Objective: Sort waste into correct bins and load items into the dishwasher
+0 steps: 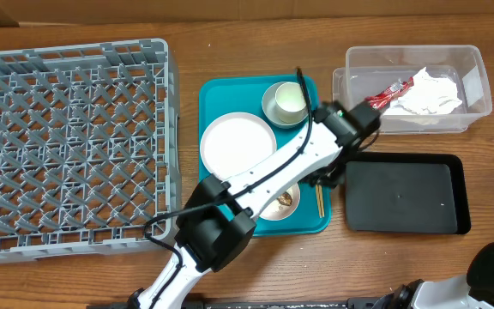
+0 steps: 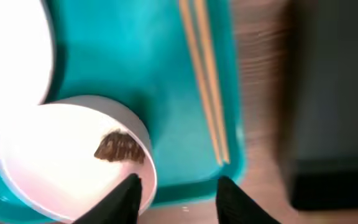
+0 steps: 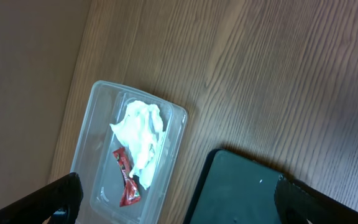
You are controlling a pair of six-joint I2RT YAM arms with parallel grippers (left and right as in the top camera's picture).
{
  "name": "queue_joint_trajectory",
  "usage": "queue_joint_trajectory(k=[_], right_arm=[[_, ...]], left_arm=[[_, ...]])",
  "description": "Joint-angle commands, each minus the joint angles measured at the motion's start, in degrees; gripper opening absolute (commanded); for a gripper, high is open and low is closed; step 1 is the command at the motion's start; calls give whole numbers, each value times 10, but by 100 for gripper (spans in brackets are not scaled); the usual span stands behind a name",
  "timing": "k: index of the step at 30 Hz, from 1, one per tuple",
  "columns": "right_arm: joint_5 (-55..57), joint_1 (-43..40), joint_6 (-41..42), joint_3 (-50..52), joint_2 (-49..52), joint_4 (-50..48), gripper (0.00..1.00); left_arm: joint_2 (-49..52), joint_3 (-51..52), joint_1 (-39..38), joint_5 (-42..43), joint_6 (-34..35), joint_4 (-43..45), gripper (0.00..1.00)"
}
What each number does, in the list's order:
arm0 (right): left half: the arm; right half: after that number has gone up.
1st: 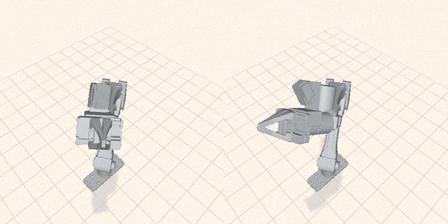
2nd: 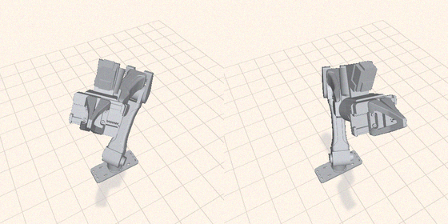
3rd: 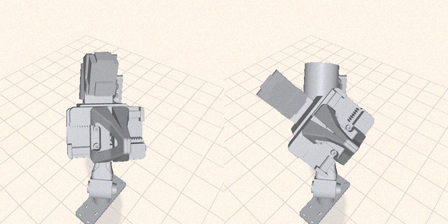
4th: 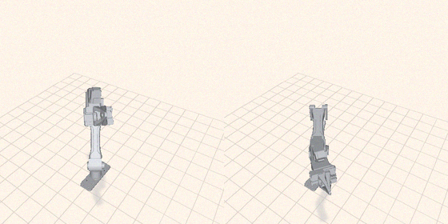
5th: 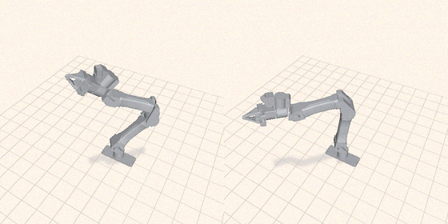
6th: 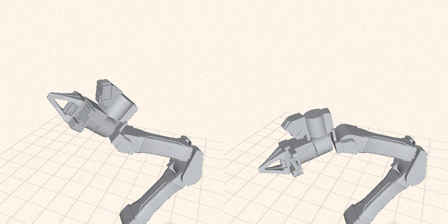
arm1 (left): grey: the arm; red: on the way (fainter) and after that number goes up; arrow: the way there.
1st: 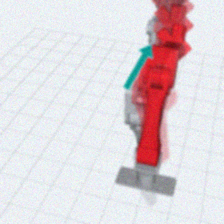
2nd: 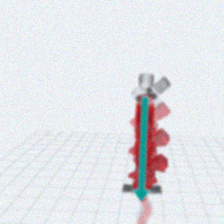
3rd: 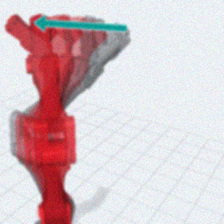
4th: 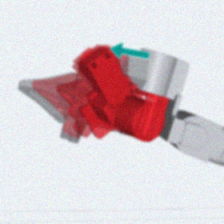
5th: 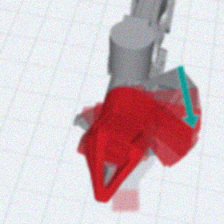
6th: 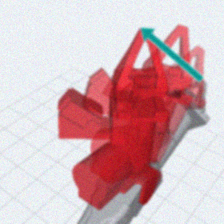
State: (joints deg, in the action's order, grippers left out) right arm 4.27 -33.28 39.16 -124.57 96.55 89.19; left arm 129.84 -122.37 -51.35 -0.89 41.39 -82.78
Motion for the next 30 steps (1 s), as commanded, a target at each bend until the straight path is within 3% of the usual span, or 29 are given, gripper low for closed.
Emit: queue_joint_trajectory(k=[1, 3, 5, 7, 11, 14, 18, 21, 24, 27, 30], right_arm=[[-1, 1, -6, -3, -4, -2, 100], [-1, 1, -6, -3, -4, -2, 100], [-1, 1, -6, -3, -4, -2, 100], [-1, 1, -6, -3, -4, -2, 100], [-1, 1, -6, -3, -4, -2, 100], [-1, 1, -6, -3, -4, -2, 100], [-19, 1, 21, -3, -4, -19, 100], [-61, 1, 30, -3, -4, -39, 100], [-159, 2, 25, -3, -4, -26, 100], [-283, 51, -88, 11, 0, 34, 100], [-283, 163, -202, 46, 0, 79, 100]], left_arm=[[-5, -114, 3, 3, -50, -49, 54], [-5, -165, 14, 0, -73, -90, 100], [-5, -214, 38, -39, -78, -140, 100], [-12, -227, 63, -36, -126, -141, 100], [-48, -229, 180, -34, -127, -141, 100], [-69, -229, 284, -1, -149, -141, 100], [-91, -228, 447, 126, -294, -141, 100], [-91, -223, 543, 144, -294, -140, 100], [-91, -221, 591, 162, -294, -140, 100], [-91, -221, 626, 163, -294, -140, 100], [-91, -221, 640, 161, -294, -140, 100]])
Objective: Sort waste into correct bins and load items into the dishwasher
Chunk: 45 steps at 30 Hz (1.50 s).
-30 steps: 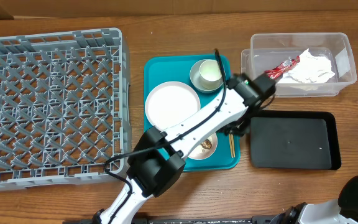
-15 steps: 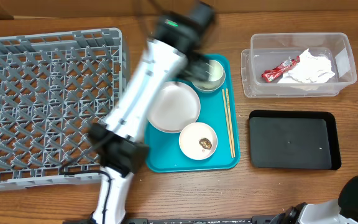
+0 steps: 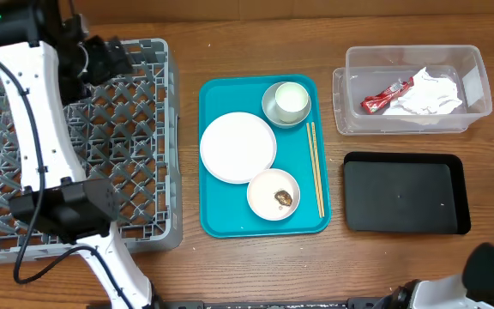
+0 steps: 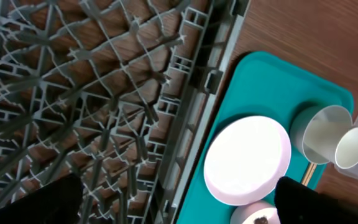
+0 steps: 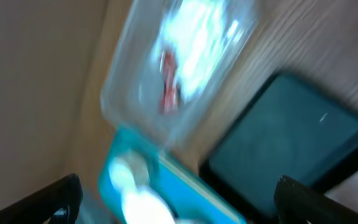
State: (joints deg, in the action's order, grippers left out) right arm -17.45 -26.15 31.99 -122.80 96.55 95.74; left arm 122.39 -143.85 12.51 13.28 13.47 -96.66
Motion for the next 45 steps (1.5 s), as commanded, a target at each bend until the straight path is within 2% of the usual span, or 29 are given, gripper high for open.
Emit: queue_joint_trajectory(k=[1, 3, 6, 10, 12, 16, 18, 20, 22, 25, 29, 35, 42, 45], right_arm=[[-66, 145, -164, 47, -1, 13, 100], [-43, 277, -179, 97, 0, 6, 100], [3, 419, -179, 168, 0, -34, 100], [11, 596, -163, 296, 6, -170, 100], [25, 649, -163, 339, 14, -231, 100], [210, 754, -162, 417, 40, -330, 100], [234, 783, -165, 420, 59, -347, 98], [235, 801, -176, 420, 78, -365, 88], [245, 808, -190, 421, 95, -368, 87], [249, 809, -188, 421, 120, -369, 74], [234, 816, -187, 422, 144, -366, 67], [239, 847, -185, 426, 149, -378, 51], [269, 850, -182, 474, 149, -414, 48], [270, 850, -181, 474, 149, -413, 38]], left_arm=[[-17, -6, 2, 19, -15, -2, 100], [-17, -6, 2, 15, -15, -2, 100], [-17, -6, 2, 15, -15, -2, 100], [-17, -6, 2, 15, -15, -2, 100], [-17, -6, 2, 15, -15, -2, 100], [-17, -6, 2, 15, -15, -2, 100], [-17, -6, 2, 15, -15, -2, 100], [-17, -6, 2, 15, -15, -2, 100], [-17, -6, 2, 15, -15, -2, 100], [-17, -6, 2, 15, -15, -2, 100], [-17, -6, 2, 15, -15, -1, 100], [-17, -6, 2, 15, -15, -1, 100], [-17, -6, 2, 15, -15, -2, 100], [-17, -6, 2, 15, -15, -1, 100]])
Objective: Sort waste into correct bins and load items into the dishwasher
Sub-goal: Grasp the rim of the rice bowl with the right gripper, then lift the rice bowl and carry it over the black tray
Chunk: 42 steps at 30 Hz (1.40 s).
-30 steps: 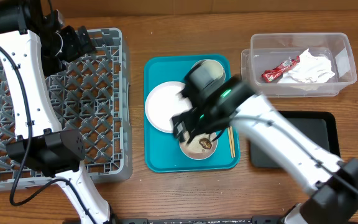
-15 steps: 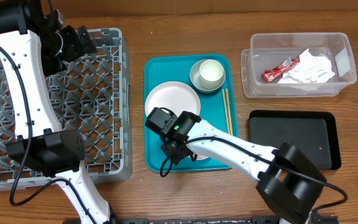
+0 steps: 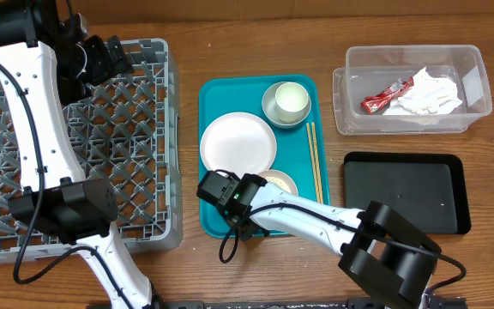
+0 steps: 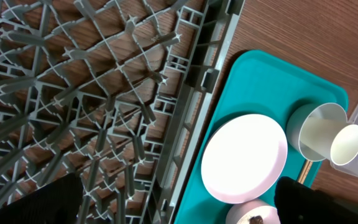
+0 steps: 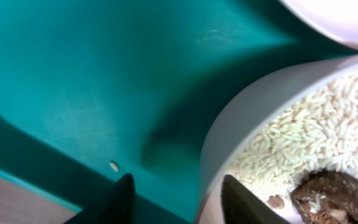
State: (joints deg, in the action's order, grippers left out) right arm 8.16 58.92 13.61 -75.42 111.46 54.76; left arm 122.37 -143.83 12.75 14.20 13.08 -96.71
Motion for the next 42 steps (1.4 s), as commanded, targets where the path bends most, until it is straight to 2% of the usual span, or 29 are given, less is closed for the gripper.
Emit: queue_joint_trajectory(k=[1, 5, 9, 12, 13, 15, 22, 30, 35, 42], right_arm=[[18, 0, 3, 0, 0, -4, 33], [23, 0, 3, 0, 0, -5, 30], [24, 0, 3, -1, 0, -3, 19], [23, 0, 5, -2, 0, -3, 15], [24, 0, 12, -4, 0, -1, 9], [23, 0, 14, -8, 0, 0, 5], [24, 0, 30, -19, -1, 7, 4], [63, -22, 168, -103, -1, 95, 4], [61, -117, 267, -143, -7, 166, 4], [-10, -312, 267, -143, -63, 195, 4]], left_arm=[[-16, -7, 0, 6, -11, -1, 100], [-16, -7, 0, 6, -11, -1, 100], [-16, -7, 0, 6, -11, -1, 100], [-16, -7, 0, 6, -11, -1, 100], [-16, -7, 0, 6, -11, -1, 100], [-16, -7, 0, 6, -11, -1, 100], [-16, -7, 0, 4, -11, -1, 100], [-16, -7, 0, 4, -11, -1, 100], [-16, -7, 0, 4, -11, -1, 100], [-16, -7, 0, 4, -11, -1, 100]])
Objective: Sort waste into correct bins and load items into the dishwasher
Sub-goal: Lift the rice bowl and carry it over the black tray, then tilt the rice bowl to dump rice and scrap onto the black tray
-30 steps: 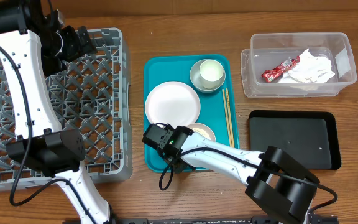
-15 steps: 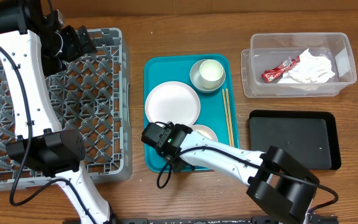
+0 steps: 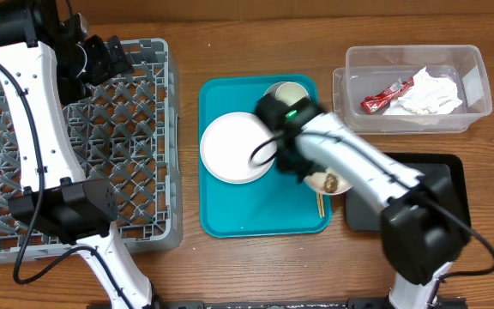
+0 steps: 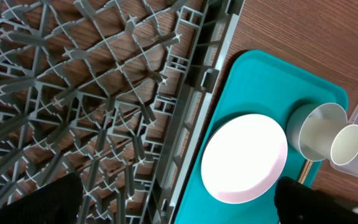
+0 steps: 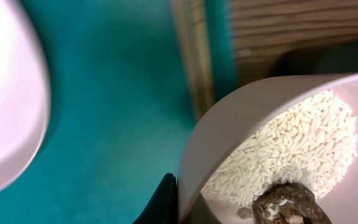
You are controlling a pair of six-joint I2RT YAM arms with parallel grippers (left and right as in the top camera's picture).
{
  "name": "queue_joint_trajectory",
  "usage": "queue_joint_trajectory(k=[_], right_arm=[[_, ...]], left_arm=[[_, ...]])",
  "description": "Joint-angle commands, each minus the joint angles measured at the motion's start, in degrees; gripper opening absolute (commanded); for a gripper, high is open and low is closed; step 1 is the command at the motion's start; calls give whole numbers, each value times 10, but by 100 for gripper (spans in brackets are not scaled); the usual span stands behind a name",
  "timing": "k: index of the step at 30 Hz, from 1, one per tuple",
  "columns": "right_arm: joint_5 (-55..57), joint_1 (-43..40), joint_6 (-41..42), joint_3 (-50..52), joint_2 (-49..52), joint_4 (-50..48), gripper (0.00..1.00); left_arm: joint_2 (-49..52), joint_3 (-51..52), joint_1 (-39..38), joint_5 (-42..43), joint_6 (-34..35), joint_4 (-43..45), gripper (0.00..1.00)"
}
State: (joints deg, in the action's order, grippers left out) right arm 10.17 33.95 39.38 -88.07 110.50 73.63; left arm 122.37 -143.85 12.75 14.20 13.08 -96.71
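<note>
A white bowl of rice with a brown scrap (image 3: 331, 182) (image 5: 291, 155) sits over the right edge of the teal tray (image 3: 230, 215), covering part of the chopsticks (image 5: 190, 56). My right gripper (image 3: 309, 175) (image 5: 178, 200) is shut on the bowl's left rim. A white plate (image 3: 234, 148) (image 4: 244, 158) and a cup in a second bowl (image 3: 286, 96) remain on the tray. Over the far corner of the grey dish rack (image 3: 75, 172), my left gripper (image 3: 101, 51) (image 4: 179, 208) hangs open and holds nothing.
A clear bin (image 3: 414, 120) holding a red wrapper and crumpled tissue stands at the far right. A black tray (image 3: 410, 202) lies in front of it, just right of the held bowl. The right arm crosses above the teal tray's right half.
The right gripper stood open astride the bowl's left rim at the tray's front; now it is shut on that rim and the bowl is at the tray's right edge. The left arm has not moved.
First the left gripper was low beside the rice bowl and the right wrist was high above the clear bin. Then the left gripper hung open over the rack. Later the right gripper straddled the bowl's rim, and now it holds the bowl by the black tray.
</note>
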Motion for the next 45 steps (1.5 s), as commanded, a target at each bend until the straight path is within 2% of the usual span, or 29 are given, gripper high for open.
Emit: queue_joint_trajectory(k=[1, 5, 8, 14, 22, 26, 30, 35, 41, 45], right_arm=[[-40, -86, 7, -17, -58, 8, 4], [-113, -176, -52, -12, -60, 11, 4], [-129, -218, -62, -12, -60, 34, 4], [-235, -293, -156, -12, -60, 64, 4], [-437, -422, -326, 2, -61, 133, 4], [-505, -478, -395, 53, -61, 144, 4], [-613, -548, -518, 108, -61, 164, 4], [-664, -624, -636, 116, -60, 235, 4], [-689, -674, -640, 133, -60, 227, 4], [-748, -682, -669, 191, -60, 213, 4]], left_arm=[[-16, -6, 0, 4, -11, -1, 100], [-16, -6, -1, 4, -11, -1, 100], [-16, -6, 0, 4, -11, -1, 100], [-16, -6, 0, 4, -11, -1, 100], [-16, -6, 0, 4, -11, -1, 100], [-16, -6, 0, 4, -11, -1, 100], [-16, -6, 0, 4, -11, -1, 100], [-16, -6, 0, 4, -11, -1, 100], [-16, -6, 0, 4, -11, -1, 100], [-16, -6, 0, 4, -11, -1, 100]])
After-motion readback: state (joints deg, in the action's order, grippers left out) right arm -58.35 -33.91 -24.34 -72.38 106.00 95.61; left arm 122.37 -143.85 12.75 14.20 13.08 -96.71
